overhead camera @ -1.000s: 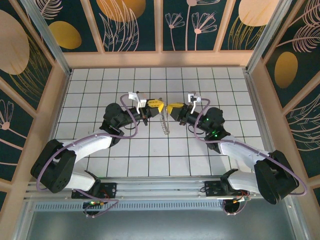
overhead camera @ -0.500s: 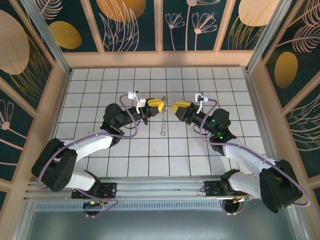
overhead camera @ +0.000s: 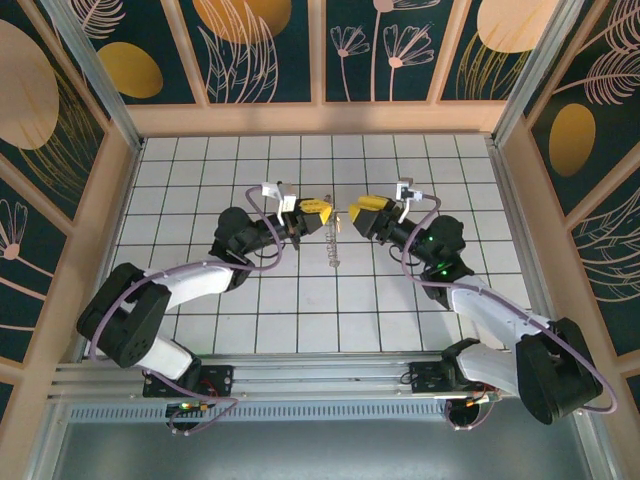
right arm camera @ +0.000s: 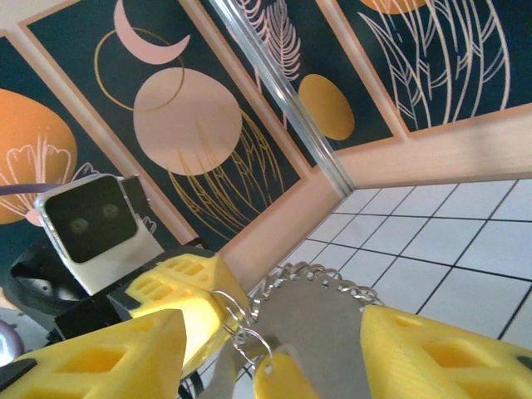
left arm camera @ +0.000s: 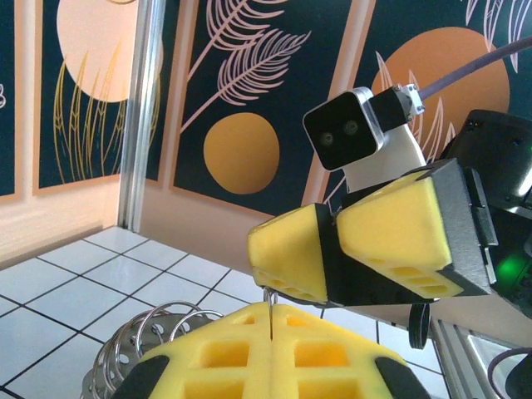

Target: Put the keys on the keyring

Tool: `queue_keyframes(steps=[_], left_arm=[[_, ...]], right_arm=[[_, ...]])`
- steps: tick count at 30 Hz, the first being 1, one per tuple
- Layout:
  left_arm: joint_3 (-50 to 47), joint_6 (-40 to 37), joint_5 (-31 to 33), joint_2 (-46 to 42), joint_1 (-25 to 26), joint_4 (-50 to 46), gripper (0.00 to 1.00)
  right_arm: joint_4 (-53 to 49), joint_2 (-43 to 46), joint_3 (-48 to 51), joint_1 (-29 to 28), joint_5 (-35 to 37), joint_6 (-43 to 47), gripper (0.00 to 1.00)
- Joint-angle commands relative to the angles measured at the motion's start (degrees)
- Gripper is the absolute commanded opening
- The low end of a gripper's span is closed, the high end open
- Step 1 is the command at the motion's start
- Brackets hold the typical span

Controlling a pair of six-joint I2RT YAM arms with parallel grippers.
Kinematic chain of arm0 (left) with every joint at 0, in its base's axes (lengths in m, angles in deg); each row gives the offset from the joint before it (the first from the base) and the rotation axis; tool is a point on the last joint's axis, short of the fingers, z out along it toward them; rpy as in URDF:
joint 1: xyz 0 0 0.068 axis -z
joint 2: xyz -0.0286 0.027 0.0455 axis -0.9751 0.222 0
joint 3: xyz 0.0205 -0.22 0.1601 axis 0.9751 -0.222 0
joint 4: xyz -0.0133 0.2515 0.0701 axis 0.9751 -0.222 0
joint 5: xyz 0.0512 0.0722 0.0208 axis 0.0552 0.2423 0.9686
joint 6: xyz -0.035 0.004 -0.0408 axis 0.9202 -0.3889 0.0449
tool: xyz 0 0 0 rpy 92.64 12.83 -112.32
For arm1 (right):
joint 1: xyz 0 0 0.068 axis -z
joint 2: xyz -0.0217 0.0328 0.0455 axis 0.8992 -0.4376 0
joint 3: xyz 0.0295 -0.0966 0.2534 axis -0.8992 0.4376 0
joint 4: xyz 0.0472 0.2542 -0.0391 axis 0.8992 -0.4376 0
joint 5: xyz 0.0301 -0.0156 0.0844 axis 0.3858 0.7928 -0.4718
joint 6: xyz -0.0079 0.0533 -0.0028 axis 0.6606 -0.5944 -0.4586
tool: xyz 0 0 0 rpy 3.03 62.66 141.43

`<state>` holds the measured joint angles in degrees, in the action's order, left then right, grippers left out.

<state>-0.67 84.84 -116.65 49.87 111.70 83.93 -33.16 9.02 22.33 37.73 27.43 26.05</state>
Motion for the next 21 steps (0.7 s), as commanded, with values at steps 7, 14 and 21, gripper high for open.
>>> queue_keyframes(steps=[7,14,21], left_arm=[[3.8,7.3,-1.9,4.1,0.5,10.0,0.0],[4.3,10.2,-2.2,5.5,0.5,12.8,0.0],[4.5,12.9,-2.4,7.1,0.5,15.8,0.0]], right_arm=[[10.6,-5.2,-2.6,0.9,-6.2,-3.6,0.64],[15.5,-8.7,-2.4,0.9,-7.1,-6.4,0.64],[19.9,-11.0,-2.5,0.7,-7.6,-8.6,0.54]])
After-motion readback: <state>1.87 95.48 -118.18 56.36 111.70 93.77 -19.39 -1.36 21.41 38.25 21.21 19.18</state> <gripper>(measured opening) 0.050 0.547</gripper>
